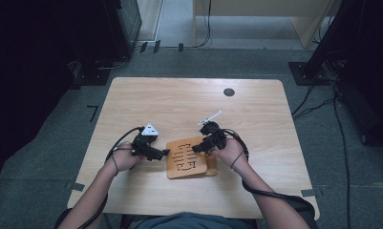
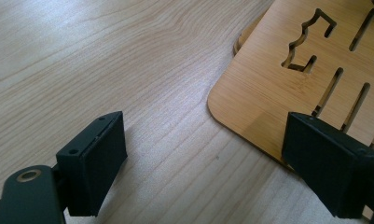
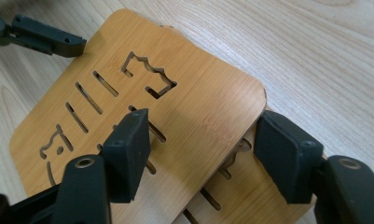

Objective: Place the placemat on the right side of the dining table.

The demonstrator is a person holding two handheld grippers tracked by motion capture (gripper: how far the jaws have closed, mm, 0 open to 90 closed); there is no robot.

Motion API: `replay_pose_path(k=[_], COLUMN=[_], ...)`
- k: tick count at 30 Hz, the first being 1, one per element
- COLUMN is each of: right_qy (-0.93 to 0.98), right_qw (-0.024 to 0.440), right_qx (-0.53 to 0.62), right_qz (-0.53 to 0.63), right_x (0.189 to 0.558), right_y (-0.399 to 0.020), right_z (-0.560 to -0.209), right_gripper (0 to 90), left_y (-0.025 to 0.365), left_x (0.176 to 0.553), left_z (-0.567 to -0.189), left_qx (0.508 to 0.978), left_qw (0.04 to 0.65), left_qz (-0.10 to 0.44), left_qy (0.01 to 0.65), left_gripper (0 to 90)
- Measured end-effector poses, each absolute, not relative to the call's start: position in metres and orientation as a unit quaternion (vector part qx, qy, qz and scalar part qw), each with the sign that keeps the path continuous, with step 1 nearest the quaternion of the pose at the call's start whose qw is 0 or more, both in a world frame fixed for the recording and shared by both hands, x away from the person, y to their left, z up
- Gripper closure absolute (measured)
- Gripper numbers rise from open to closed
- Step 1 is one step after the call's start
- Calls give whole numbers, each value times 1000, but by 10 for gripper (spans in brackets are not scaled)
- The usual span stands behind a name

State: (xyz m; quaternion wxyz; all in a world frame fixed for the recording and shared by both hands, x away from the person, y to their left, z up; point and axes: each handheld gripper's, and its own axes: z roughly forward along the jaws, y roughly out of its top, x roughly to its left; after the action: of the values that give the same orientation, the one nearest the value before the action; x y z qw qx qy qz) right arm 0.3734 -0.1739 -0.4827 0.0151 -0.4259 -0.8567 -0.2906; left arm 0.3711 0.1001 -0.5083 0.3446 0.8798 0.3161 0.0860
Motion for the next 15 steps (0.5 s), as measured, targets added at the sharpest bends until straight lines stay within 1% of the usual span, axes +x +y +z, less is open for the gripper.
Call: replay_pose_path(k=[5,10,15], right_qy=[-849,-851,-851], right_qw=[40,35,34], right_qx=[-437,-435,-427], right_qz=[-294,-292,-303], right_x=[377,376,375], right_y=[-178,-177,-177], right_z=[-483,-480,-466], right_gripper=[425,431,443], left_y=[100,99,99], left_x=[371,371,371], left_z=[-508,-508,-508], left_qx=[880,881,881], left_qw=[345,344,344], left_qz=[85,86,85], left_qy=[315,314,312], left_gripper=[128,128,126])
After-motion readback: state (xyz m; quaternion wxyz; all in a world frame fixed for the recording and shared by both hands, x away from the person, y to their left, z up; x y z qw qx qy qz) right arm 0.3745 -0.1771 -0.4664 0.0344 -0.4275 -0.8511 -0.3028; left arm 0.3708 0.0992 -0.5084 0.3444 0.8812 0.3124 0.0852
